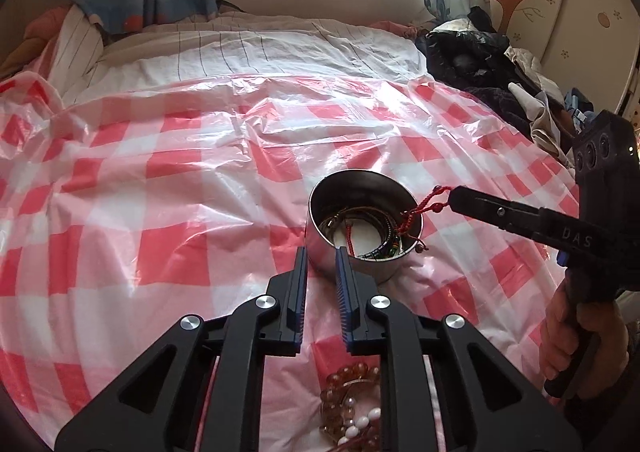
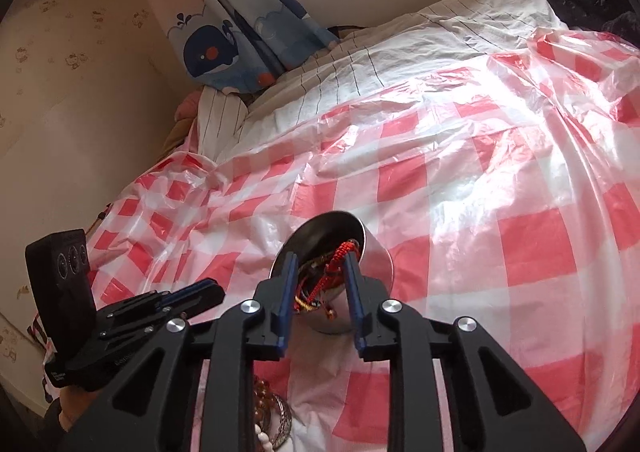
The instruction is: Organize jewelry
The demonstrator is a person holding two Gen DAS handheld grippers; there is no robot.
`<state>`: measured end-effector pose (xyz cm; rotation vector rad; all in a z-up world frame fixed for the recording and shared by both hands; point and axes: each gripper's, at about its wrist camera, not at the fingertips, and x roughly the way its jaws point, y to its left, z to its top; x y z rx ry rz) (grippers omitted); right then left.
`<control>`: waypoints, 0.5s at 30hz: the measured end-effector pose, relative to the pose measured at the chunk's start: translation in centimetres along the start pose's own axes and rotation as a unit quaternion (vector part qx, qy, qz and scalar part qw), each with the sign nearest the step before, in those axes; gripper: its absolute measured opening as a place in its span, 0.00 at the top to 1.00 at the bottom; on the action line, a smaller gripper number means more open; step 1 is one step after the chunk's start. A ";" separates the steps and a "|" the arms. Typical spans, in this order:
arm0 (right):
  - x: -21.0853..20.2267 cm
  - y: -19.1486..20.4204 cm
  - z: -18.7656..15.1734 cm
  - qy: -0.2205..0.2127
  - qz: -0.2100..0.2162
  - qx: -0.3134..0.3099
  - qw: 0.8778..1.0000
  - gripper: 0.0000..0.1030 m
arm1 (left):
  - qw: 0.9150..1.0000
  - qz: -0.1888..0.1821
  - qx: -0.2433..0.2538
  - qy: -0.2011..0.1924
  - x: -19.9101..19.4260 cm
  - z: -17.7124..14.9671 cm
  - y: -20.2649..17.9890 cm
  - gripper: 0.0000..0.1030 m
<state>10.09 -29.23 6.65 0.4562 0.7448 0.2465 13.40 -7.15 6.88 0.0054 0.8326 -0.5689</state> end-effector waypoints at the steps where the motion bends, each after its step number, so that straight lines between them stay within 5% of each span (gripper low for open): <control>1: -0.2 -0.1 -0.6 0.003 0.002 0.000 1.000 0.76 | 1.000 0.001 0.003 0.000 -0.4 -0.3 0.0 0.82; 9: 1.3 0.4 0.1 0.009 0.005 0.002 1.000 0.75 | 1.000 -0.004 0.001 0.027 -1.3 -4.5 0.8 0.72; 15: -1.2 -0.5 -3.1 0.026 0.019 0.026 0.999 0.69 | 0.997 -0.028 0.050 0.060 -2.2 -5.8 -0.5 0.69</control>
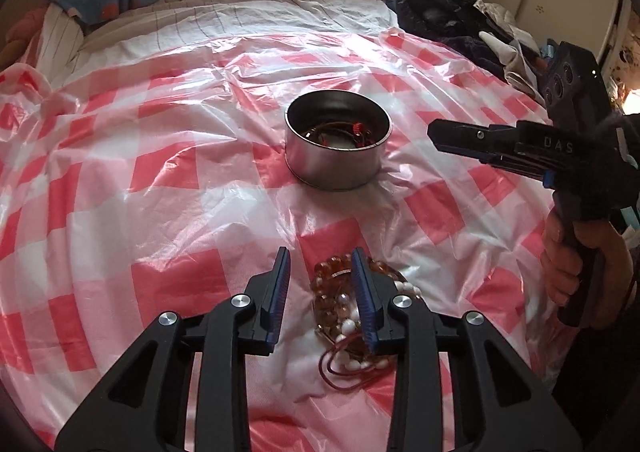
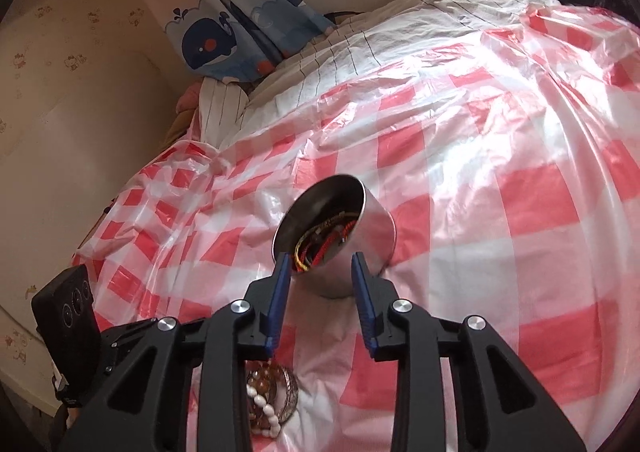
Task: Organize jewelry
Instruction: 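Grasp the white pearl bracelet from the pile with the right tool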
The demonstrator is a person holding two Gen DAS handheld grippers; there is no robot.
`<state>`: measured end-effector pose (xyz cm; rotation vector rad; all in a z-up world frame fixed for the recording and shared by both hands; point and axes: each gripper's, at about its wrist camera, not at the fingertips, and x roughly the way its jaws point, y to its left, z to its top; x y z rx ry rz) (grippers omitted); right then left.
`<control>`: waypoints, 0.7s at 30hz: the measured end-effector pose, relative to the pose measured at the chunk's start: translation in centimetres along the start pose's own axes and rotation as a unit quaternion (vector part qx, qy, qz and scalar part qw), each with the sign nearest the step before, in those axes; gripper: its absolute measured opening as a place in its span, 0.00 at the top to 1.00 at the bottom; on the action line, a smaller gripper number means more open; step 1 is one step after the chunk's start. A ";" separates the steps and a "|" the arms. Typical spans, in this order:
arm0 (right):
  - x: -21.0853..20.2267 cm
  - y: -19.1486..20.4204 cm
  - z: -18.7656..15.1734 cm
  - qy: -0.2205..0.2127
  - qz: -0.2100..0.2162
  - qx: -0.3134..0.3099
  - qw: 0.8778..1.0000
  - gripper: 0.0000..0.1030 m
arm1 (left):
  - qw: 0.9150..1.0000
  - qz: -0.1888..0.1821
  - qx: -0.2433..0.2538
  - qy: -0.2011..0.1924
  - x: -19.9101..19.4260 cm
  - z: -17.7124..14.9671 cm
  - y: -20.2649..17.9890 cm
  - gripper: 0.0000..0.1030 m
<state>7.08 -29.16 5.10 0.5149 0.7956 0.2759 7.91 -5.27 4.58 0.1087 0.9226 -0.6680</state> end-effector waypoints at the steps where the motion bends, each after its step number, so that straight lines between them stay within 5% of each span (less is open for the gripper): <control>1: -0.4 0.1 -0.9 0.005 0.002 -0.001 1.000 0.69 | 1.000 -0.008 0.001 0.003 -0.4 -0.7 -0.1 0.68; 7: -1.0 0.4 -4.6 0.033 0.009 0.002 0.999 0.63 | 0.999 -0.013 -0.004 0.031 -0.4 -4.2 -0.8 0.67; 15: 1.2 2.2 -6.8 0.084 0.044 -0.027 0.995 0.63 | 0.998 0.013 0.035 0.050 0.4 -4.8 -1.8 0.68; 16: 1.7 2.4 -7.0 0.091 0.046 -0.031 0.994 0.64 | 0.998 0.016 0.037 0.049 0.4 -4.8 -1.8 0.71; 18: 2.3 2.6 -7.4 0.100 0.050 -0.034 0.993 0.64 | 0.998 0.009 0.041 0.051 0.4 -4.6 -1.8 0.96; 21: 2.8 3.0 -7.7 0.107 0.052 -0.041 0.992 0.64 | 0.998 -0.031 0.035 0.030 -0.9 -4.1 -1.8 0.98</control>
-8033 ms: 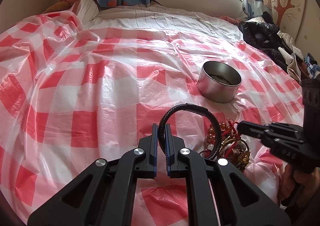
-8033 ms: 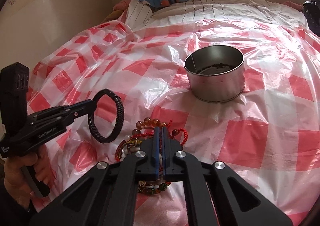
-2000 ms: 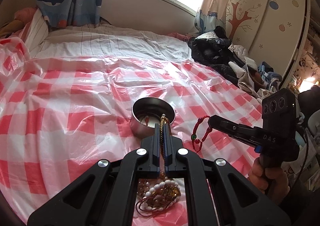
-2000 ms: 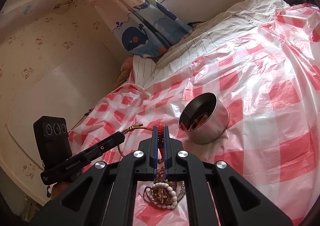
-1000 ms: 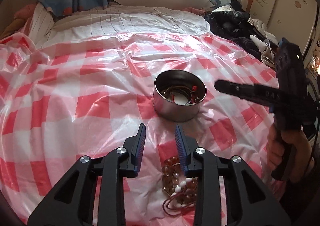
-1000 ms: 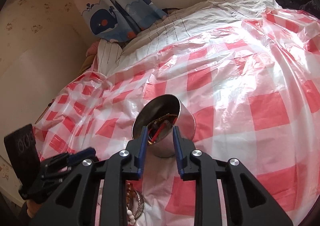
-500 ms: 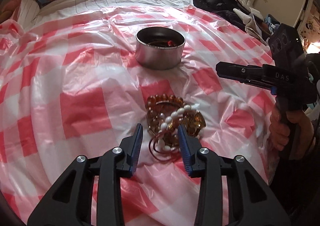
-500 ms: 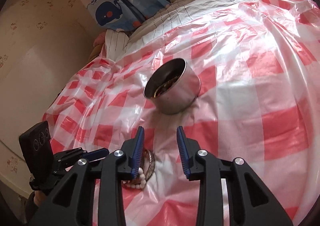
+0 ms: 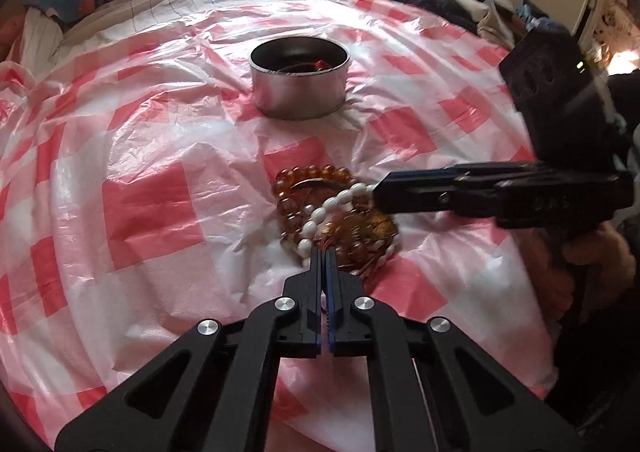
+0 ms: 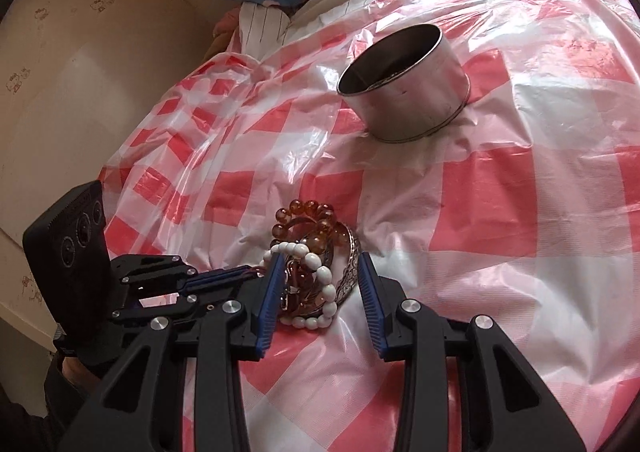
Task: Organize jewelry
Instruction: 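Grasp the white pearl bracelet from the pile with the right tool, then lift the pearl bracelet with the right tool and carry it toward the tin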
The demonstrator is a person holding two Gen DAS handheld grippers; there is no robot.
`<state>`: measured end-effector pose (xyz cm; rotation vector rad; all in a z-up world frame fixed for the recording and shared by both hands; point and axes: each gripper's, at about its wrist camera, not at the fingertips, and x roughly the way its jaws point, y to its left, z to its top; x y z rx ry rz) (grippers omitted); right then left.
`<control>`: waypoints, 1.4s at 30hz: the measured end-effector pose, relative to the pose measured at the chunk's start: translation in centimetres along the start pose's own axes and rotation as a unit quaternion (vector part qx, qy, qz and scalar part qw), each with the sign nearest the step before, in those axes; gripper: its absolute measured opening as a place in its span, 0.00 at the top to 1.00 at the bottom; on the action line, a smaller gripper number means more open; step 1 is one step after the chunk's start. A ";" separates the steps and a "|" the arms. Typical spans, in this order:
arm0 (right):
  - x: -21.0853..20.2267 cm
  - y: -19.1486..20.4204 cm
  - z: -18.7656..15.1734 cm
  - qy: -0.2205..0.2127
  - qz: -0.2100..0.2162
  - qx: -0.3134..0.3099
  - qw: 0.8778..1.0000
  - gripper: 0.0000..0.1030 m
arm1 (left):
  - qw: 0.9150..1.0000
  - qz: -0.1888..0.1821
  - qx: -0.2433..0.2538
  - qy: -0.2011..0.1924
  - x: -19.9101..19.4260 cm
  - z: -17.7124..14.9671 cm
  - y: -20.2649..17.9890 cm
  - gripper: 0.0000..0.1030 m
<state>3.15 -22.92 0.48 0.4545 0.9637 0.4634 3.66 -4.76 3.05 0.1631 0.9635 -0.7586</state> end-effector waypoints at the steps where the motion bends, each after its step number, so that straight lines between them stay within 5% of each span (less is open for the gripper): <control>1: 0.1 0.1 0.0 0.000 -0.001 -0.001 1.000 0.64 | 1.000 -0.013 -0.002 -0.011 -0.6 0.2 0.1 0.98; 7: 0.1 -0.4 0.0 0.000 -0.001 0.009 1.000 0.64 | 0.987 -0.087 -0.053 -0.121 -5.6 0.9 2.5 0.98; 11: 0.3 0.6 0.0 -0.003 -0.011 -0.017 1.000 0.64 | 0.980 -0.080 -0.098 -0.156 -6.7 1.2 4.2 0.98; 17: 0.8 1.8 -0.2 -0.002 -0.040 -0.057 0.998 0.68 | 0.983 -0.055 -0.104 -0.141 -5.9 1.3 4.4 0.98; 19: 0.8 2.0 -0.2 -0.001 -0.043 -0.067 0.997 0.89 | 0.984 -0.052 -0.101 -0.134 -5.6 1.4 4.3 0.98; 21: 0.9 2.5 -0.4 0.002 -0.052 -0.083 0.995 0.92 | 0.986 -0.047 -0.100 -0.128 -5.3 1.1 4.3 0.98; 25: -0.2 3.5 -0.5 -0.013 -0.045 -0.106 0.993 0.92 | 0.987 -0.038 -0.100 -0.121 -5.0 1.1 4.3 0.98; 31: -5.1 2.8 1.0 -0.104 0.009 -0.075 0.992 0.92 | 0.986 -0.043 -0.102 -0.123 -5.0 1.0 4.3 0.98; 35: -5.5 1.0 1.7 -0.111 -0.017 -0.036 0.993 0.92 | 0.986 -0.051 -0.103 -0.119 -4.5 1.1 4.1 0.98; 40: -3.6 -1.5 1.6 -0.066 -0.088 0.004 0.994 0.91 | 0.991 0.000 -0.111 -0.076 -2.8 0.8 4.6 0.98; 41: -3.4 -1.7 1.6 -0.063 -0.101 0.006 0.993 0.88 | 0.992 0.009 -0.110 -0.069 -2.6 0.7 4.6 0.98; 42: -3.3 -1.8 1.4 -0.061 -0.108 0.007 0.992 0.73 | 0.992 0.016 -0.109 -0.062 -2.3 0.7 4.6 0.98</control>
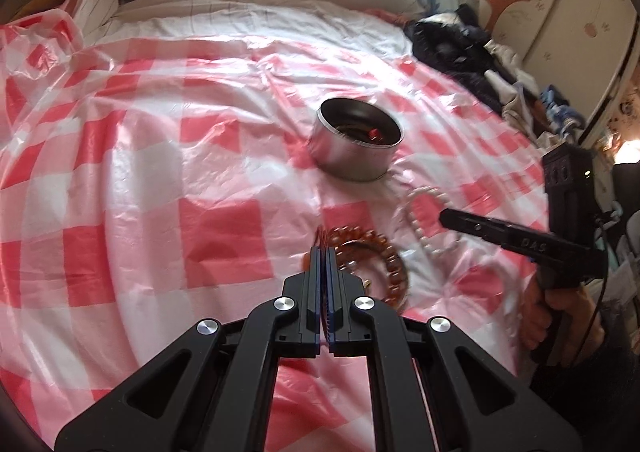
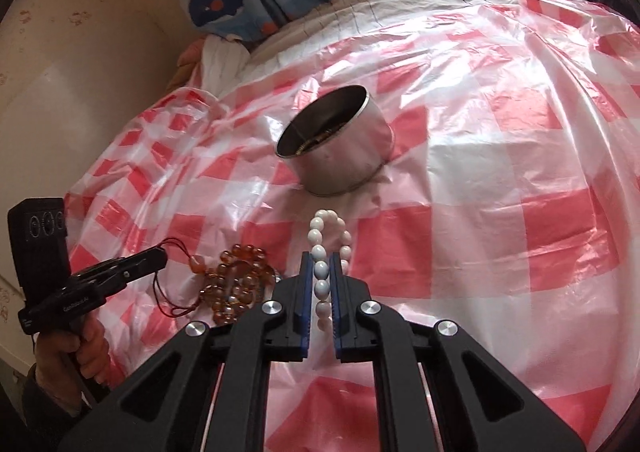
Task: Organize jewelry
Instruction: 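Lift the pearl bracelet with the right tool and carry it toward the tin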
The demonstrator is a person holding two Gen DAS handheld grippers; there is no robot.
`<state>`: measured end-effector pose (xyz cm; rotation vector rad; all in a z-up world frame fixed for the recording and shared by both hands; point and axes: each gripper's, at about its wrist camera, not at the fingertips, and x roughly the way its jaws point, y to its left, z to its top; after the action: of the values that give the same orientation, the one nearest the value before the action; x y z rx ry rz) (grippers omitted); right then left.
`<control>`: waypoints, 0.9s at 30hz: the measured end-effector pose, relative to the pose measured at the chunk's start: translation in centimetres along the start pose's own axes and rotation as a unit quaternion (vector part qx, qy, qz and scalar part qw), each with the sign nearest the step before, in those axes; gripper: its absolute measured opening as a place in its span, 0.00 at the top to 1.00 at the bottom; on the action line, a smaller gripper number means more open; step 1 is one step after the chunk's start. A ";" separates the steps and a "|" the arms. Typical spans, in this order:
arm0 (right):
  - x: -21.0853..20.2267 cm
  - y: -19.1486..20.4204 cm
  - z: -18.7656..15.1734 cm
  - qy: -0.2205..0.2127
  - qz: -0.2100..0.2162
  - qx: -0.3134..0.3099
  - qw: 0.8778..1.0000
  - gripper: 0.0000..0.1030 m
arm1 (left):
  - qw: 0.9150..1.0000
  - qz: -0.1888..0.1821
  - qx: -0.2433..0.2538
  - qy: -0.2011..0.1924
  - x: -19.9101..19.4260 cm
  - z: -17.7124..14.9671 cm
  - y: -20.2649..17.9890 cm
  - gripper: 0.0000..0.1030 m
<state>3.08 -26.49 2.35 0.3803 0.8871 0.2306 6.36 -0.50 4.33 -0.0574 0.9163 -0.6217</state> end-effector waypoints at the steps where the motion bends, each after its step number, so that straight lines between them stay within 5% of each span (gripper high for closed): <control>1: 0.1 0.0 -0.1 -0.001 -0.005 -0.001 1.000 0.61 | 1.000 0.007 0.002 0.006 0.3 -0.1 0.1 0.98; 10: 1.5 0.2 -0.7 0.026 -0.046 -0.024 0.998 0.59 | 0.998 0.040 0.022 0.041 1.8 -0.7 -0.2 0.96; 14: 1.4 0.5 -0.8 0.025 -0.050 -0.036 0.998 0.75 | 0.998 0.045 0.027 0.044 2.0 -0.8 -0.4 0.96; 16: 1.2 0.8 -0.8 0.020 -0.048 -0.043 0.998 0.91 | 0.998 0.046 0.029 0.043 1.9 -0.8 -0.4 0.96; 21: 0.9 0.9 -0.6 0.015 -0.053 -0.047 0.997 0.92 | 0.998 0.046 0.032 0.039 1.8 -0.7 -0.6 0.96; 23: 1.2 0.7 -0.7 0.025 -0.061 -0.042 0.997 0.86 | 0.997 0.051 0.034 0.041 1.8 -0.7 -0.6 0.96; 25: 1.2 0.7 -0.8 0.022 -0.073 -0.045 0.996 0.48 | 0.997 0.052 0.035 0.042 1.9 -0.7 -0.7 0.96; 27: 1.7 1.1 -1.1 0.031 -0.085 -0.063 0.994 0.48 | 0.997 0.054 0.037 0.042 1.9 -0.6 -0.7 0.96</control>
<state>3.20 -24.62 1.02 0.1804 0.9555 0.1402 6.36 -1.95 2.81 0.0854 0.9696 -0.5594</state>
